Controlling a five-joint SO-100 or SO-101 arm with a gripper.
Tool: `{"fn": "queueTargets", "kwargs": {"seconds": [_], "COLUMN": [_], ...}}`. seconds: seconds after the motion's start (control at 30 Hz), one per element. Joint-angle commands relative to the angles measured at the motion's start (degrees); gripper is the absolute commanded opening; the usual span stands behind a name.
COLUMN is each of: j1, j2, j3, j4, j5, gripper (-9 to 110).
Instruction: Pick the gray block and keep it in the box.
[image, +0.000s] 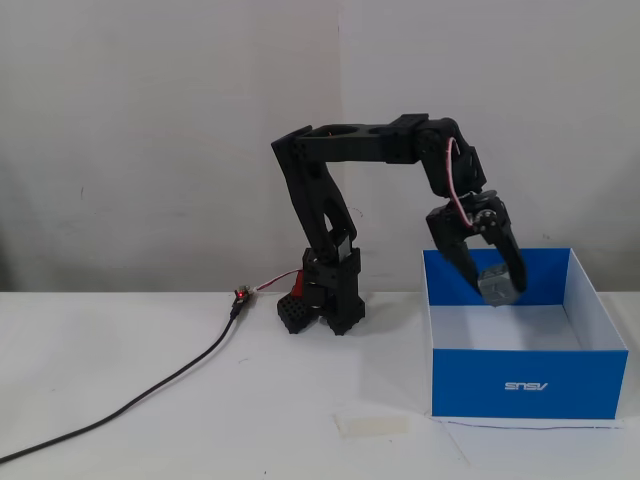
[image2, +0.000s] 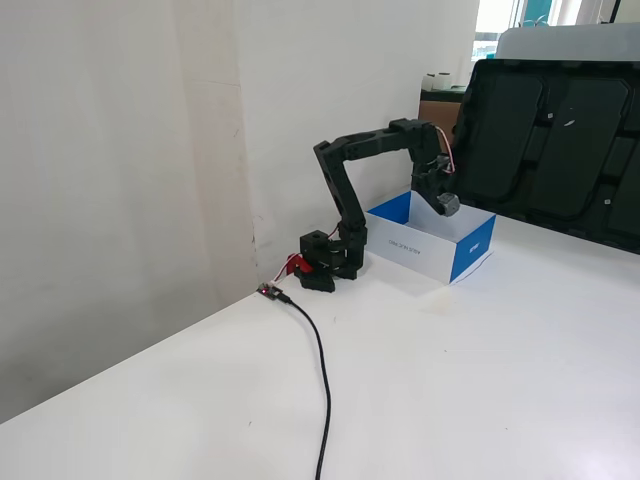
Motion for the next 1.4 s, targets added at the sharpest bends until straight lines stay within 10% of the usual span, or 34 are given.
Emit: {"fn": "queueTargets", "kwargs": {"seconds": [0.0, 0.8, 1.37], "j1": [-4.57, -5.71, 30.59], "j2": [3.87, 3.43, 18.63], "j3": [0.35, 0.44, 2.72], "j4": [-2.64, -1.05, 9.4], "j5": [0.44, -2.81, -13.71], "gripper": [9, 4, 0]}}
